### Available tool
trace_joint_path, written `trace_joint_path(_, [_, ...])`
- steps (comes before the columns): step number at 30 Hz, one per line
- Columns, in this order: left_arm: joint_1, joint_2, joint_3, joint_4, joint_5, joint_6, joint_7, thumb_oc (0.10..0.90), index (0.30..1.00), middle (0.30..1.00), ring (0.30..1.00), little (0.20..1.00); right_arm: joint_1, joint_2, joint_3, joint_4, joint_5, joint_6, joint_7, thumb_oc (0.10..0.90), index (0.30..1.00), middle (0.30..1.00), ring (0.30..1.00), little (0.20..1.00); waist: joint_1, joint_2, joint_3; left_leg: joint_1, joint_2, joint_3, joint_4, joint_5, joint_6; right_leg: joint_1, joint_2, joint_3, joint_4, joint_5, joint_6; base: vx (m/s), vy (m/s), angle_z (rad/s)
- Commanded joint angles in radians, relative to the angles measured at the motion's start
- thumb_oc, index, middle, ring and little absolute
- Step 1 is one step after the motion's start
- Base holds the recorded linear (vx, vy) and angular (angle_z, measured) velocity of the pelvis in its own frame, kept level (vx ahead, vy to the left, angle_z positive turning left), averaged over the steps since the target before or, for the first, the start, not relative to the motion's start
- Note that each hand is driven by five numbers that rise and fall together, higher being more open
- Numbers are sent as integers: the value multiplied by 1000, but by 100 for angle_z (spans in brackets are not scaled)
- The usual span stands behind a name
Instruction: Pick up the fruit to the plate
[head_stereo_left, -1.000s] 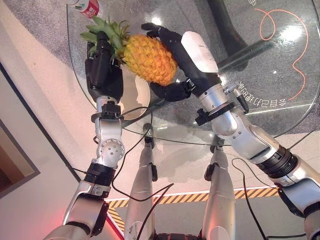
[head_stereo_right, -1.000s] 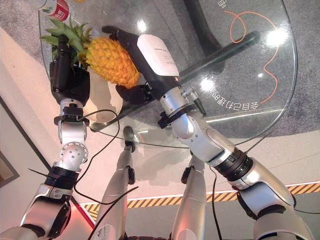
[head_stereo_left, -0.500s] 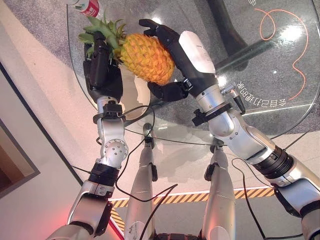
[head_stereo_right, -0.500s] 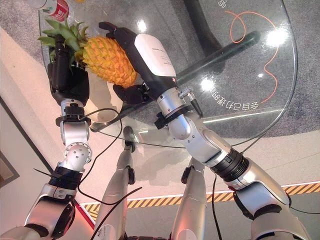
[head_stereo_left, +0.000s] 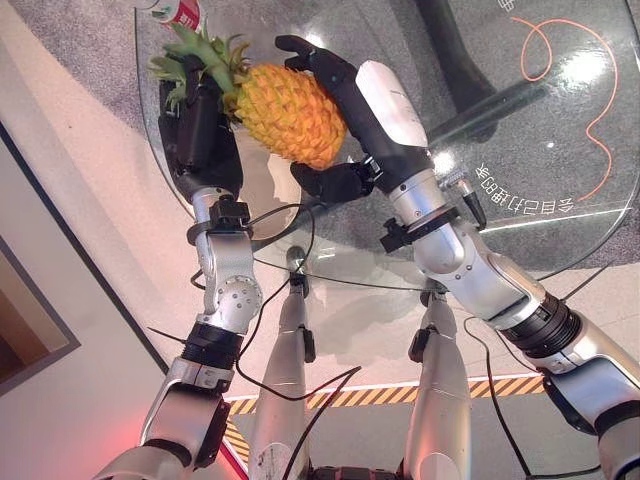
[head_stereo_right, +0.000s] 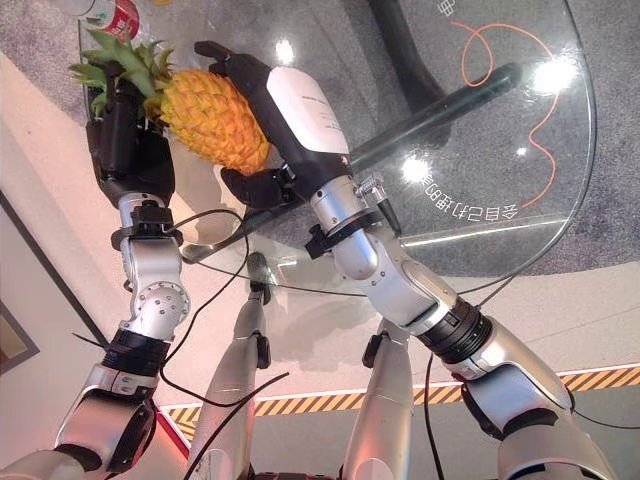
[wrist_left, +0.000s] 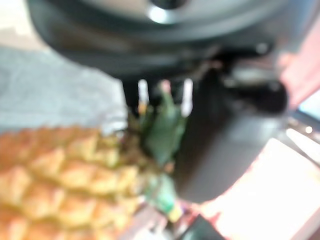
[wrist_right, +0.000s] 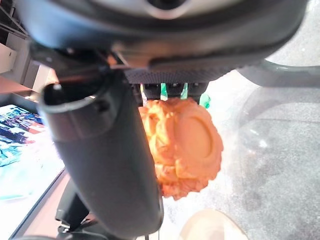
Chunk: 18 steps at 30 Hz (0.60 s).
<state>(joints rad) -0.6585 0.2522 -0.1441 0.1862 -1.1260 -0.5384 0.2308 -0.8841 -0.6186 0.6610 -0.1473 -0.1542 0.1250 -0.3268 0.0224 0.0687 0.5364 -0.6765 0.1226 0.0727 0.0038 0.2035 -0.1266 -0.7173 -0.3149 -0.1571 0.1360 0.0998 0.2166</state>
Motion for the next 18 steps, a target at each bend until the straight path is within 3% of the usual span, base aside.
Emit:
trace_joint_path(1, [-100, 28, 12, -142, 96, -104, -13, 100, 300, 300, 300, 200, -100, 26, -75, -101, -46, -75, -58, 800, 900, 900, 900, 900, 22, -19, -16, 21, 2, -11, -7, -19, -8, 21, -6, -54, -31, 85, 9, 0, 0, 0])
trace_joint_path(18, [-99, 25, 20, -125, 112, -107, 2, 100, 300, 300, 300, 200, -94, 34, -84, -107, -58, -69, -66, 800, 900, 900, 900, 900, 21, -19, -16, 13, 4, -12, -1, -19, -10, 14, -6, -54, -25, 83, 10, 0, 0, 0])
